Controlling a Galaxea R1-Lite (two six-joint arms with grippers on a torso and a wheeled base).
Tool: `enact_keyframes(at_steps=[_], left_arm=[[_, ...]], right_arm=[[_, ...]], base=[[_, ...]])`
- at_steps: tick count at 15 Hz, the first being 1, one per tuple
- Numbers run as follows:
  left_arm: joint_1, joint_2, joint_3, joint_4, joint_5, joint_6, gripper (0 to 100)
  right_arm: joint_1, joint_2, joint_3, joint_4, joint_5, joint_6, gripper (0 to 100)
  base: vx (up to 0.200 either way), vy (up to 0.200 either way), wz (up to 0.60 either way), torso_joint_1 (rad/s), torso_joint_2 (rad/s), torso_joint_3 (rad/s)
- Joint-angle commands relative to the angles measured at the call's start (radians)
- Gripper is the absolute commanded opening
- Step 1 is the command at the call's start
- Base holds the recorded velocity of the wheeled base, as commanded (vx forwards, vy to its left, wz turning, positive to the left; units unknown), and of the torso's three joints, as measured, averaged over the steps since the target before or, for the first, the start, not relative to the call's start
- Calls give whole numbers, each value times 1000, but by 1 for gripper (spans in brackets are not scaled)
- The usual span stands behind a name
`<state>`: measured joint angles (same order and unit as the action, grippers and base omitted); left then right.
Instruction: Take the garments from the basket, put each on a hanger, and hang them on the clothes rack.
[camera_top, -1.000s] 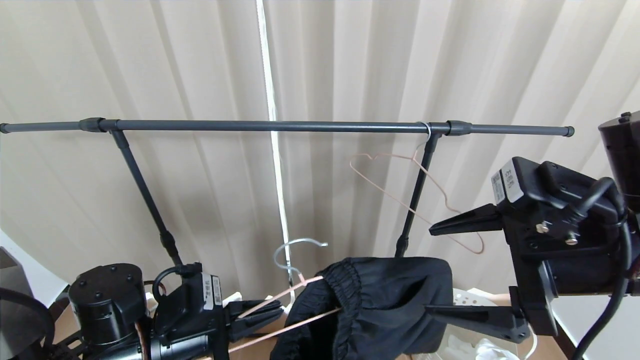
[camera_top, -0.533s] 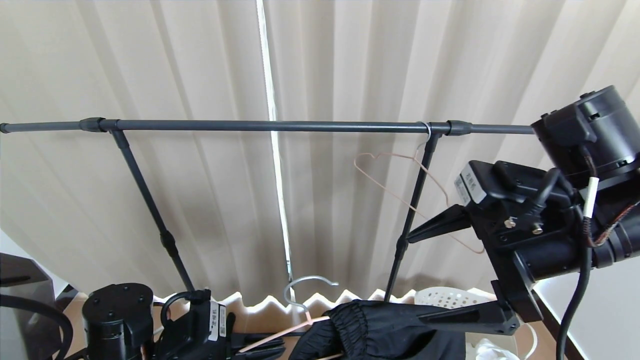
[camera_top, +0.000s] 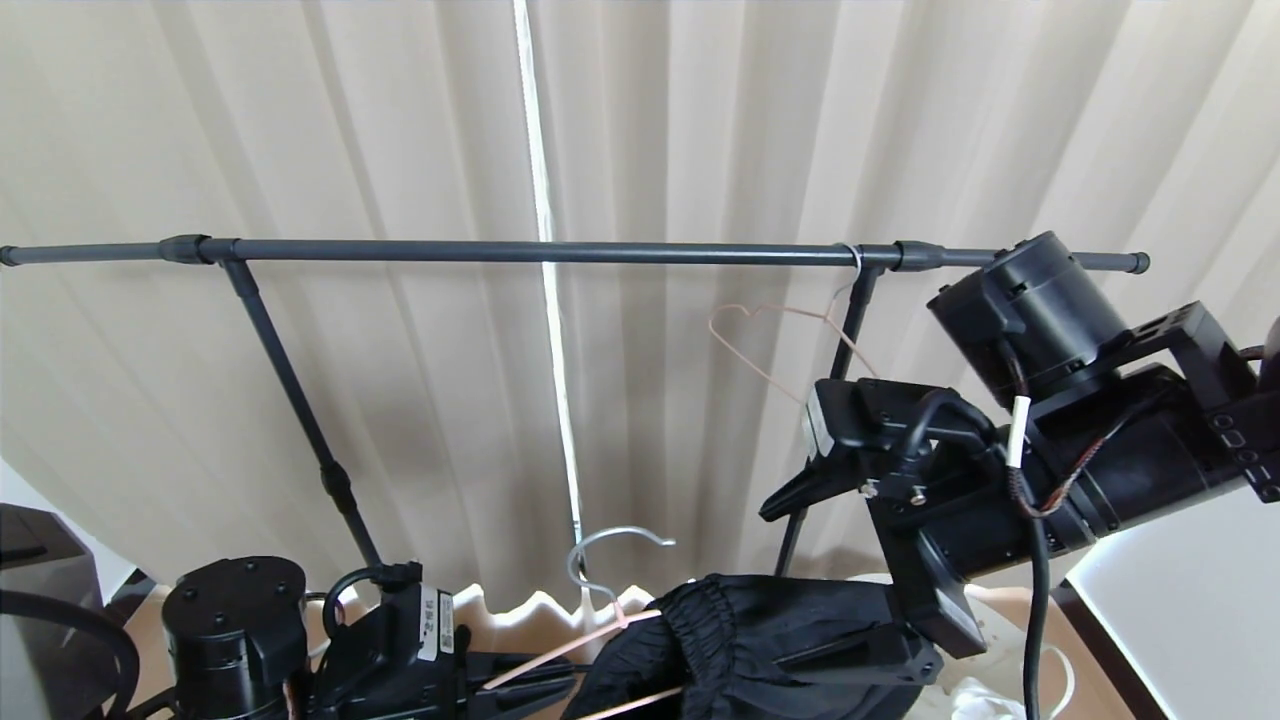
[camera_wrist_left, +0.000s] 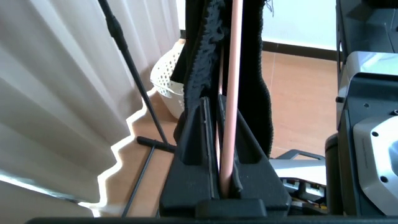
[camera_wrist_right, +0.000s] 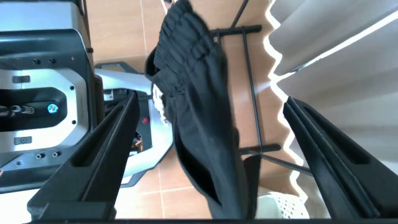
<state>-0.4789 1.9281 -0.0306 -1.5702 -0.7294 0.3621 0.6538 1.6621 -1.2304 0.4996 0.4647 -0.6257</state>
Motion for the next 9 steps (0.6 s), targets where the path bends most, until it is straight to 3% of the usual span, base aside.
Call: enact_keyframes(at_steps=[1,9], left_arm=[[-1,-17,-9,-1,1,-3,0],[-15,-29,-11,-1,-1,-5,0]], right_arm=[[23,44,-3,-3,-11,0,100],[44,130,-57,-3,-18,1,100]], base=[[0,0,0,0,0,0],[0,0,0,0,0,0]])
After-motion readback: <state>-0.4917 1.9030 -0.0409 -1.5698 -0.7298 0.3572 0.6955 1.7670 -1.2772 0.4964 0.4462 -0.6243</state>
